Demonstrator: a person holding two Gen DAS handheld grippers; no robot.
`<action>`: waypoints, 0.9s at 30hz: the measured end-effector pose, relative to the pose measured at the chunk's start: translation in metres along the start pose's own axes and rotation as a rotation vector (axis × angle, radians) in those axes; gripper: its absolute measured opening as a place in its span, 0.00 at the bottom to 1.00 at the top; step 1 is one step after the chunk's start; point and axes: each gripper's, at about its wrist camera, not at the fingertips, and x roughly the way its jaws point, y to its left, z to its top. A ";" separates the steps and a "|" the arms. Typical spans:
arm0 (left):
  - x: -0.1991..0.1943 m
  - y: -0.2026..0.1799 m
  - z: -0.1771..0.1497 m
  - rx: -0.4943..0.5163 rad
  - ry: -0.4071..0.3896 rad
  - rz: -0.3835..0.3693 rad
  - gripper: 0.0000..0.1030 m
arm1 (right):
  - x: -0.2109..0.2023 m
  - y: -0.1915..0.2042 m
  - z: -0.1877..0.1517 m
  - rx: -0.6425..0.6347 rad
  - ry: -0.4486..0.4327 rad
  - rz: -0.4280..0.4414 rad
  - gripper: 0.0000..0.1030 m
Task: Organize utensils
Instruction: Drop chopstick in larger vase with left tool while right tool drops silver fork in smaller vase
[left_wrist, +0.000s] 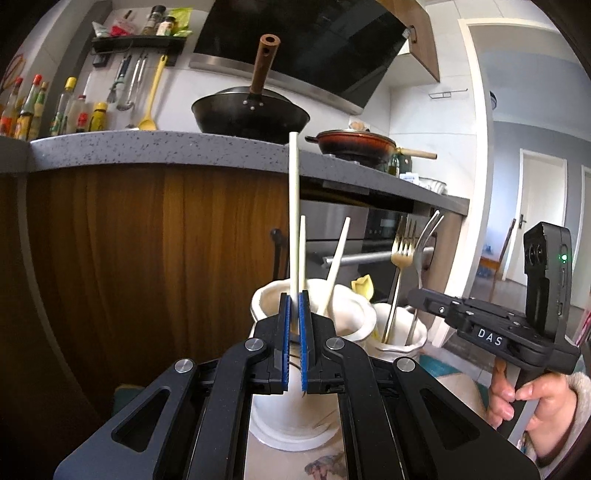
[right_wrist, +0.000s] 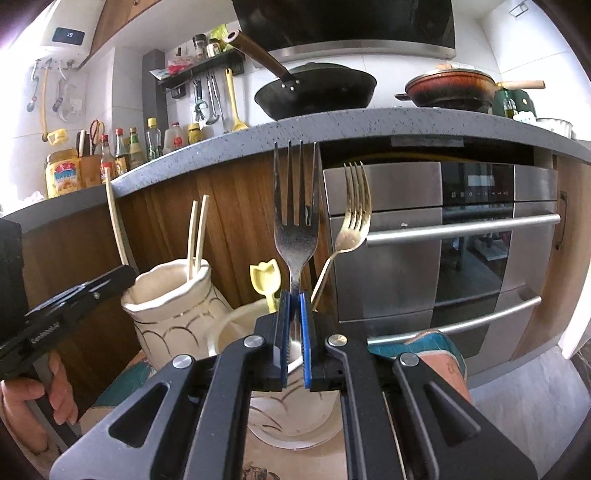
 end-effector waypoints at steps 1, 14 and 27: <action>0.000 0.000 0.000 0.001 0.002 0.000 0.05 | 0.001 0.000 0.000 0.002 0.004 -0.002 0.05; -0.003 0.007 0.002 -0.017 0.017 0.000 0.25 | 0.005 -0.004 -0.007 0.023 0.044 -0.029 0.05; -0.007 0.007 0.003 -0.014 0.004 0.009 0.39 | 0.003 -0.006 -0.006 0.037 0.038 -0.040 0.21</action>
